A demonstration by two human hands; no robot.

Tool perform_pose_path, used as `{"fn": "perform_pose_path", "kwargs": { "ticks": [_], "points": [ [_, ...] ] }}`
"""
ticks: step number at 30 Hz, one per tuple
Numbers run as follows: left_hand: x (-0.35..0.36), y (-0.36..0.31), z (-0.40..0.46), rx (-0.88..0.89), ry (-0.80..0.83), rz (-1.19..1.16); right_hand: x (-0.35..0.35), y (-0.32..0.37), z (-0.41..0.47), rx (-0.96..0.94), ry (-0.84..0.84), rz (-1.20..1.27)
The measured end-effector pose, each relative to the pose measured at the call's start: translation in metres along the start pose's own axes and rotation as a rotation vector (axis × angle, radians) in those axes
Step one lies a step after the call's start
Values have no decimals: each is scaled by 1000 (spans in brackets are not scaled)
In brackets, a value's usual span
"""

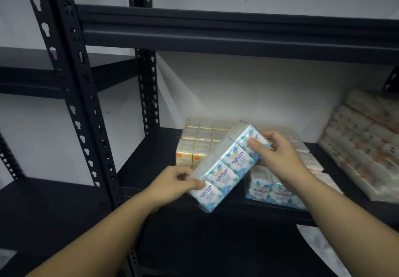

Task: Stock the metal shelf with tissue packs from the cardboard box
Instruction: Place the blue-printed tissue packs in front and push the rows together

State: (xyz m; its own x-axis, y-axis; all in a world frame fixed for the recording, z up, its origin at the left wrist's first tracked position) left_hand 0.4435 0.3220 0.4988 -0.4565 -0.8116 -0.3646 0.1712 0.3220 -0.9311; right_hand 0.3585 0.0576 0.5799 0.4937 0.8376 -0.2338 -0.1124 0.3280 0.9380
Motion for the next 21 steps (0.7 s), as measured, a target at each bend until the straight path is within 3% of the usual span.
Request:
{"fn": "perform_pose_path", "kwargs": {
  "ticks": [4,7,12,21],
  "points": [
    [-11,-24,-10,-39,-38,-277,16,3,-20,-86,-39,-131],
    [-19,-46,-16,-49,-92,-290,30,22,-41,-308,-99,-447],
    [-16,-72,-26,-39,-101,-336,63,32,-65,-581,85,-700],
    [-3,-84,-36,127,-33,-430,61,40,-69,-659,30,-339]
  ]
}}
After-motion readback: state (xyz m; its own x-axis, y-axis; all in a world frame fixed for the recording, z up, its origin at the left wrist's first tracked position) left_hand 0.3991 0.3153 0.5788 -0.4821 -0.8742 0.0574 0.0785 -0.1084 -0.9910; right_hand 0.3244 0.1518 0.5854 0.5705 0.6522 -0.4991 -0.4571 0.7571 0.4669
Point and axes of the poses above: each hand's wrist, its own z-axis towards the middle knuckle, its own x-axis out of the palm, y = z × x, the point moved 5 cm from there along z, towards the middle knuckle, and after that the axes turned 5 degrees about -y, right-handed, at the moved point
